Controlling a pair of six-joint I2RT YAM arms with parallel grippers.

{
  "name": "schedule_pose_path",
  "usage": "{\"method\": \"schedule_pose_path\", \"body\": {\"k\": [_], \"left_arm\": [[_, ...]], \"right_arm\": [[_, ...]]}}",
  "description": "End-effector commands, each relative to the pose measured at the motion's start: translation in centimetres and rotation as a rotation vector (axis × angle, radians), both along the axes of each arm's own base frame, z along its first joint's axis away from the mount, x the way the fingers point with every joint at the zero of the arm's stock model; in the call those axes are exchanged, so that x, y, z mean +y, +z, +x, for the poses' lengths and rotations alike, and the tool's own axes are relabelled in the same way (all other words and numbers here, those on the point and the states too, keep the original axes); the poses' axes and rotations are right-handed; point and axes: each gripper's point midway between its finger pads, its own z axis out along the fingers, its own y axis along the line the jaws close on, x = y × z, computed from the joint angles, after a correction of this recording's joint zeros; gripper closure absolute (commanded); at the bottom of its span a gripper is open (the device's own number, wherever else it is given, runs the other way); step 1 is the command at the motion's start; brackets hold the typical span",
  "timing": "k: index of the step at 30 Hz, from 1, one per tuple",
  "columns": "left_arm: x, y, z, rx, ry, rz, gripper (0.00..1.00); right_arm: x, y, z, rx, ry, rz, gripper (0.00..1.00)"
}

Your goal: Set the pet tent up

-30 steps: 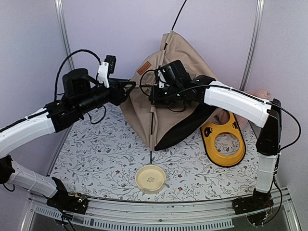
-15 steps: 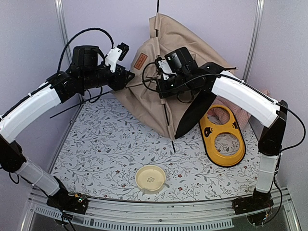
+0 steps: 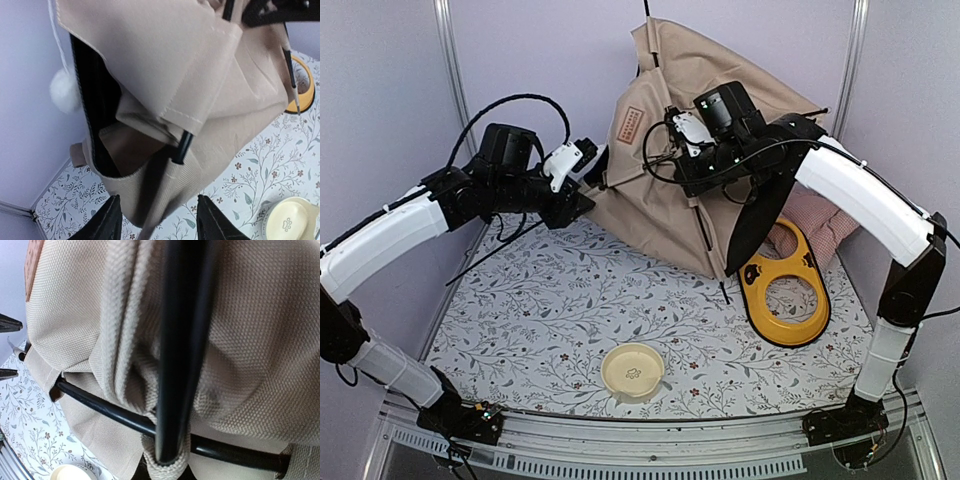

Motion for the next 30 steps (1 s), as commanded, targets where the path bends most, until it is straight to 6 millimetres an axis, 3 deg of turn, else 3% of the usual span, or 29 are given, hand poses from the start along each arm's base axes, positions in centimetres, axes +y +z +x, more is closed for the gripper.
{"method": "schedule_pose_path", "body": {"k": [1,8,15,24,27,30], "left_arm": [[-0.1,-2.2,-1.2,0.066,-0.034,0.015,0.50],[-0.5,-3.6,-0.2,0.072,-0.006,0.043,0.61],[-1.6,-5.3,0.3,0.095,-0.026,0.046,0.64],[-3.6,-5.9,0.2,0.079,-0.045,-0.004,0.86],[-4.1,-5.6,0.4,0.065,-0.038,-0.039,1.00],[-4.5,-4.4,0.9,0.023,-0.014,-0.093,1.00]], "right_arm": [[-1.4,2.8,0.0,-0.078,-0.017,0.006,1.00],[-1.4,2.4,-0.1,-0.066,-0.009,-0.004,1.00],[-1.4,2.3,-0.2,-0.082,0.014,-0.034,1.00],[-1.1,2.3,0.2,-0.094,0.016,-0.037,1.00],[-0.9,2.9,0.4,-0.112,0.019,-0.026,1.00],[-0.6,3.6,0.7,-0.128,0.019,-0.007,1.00]]}}
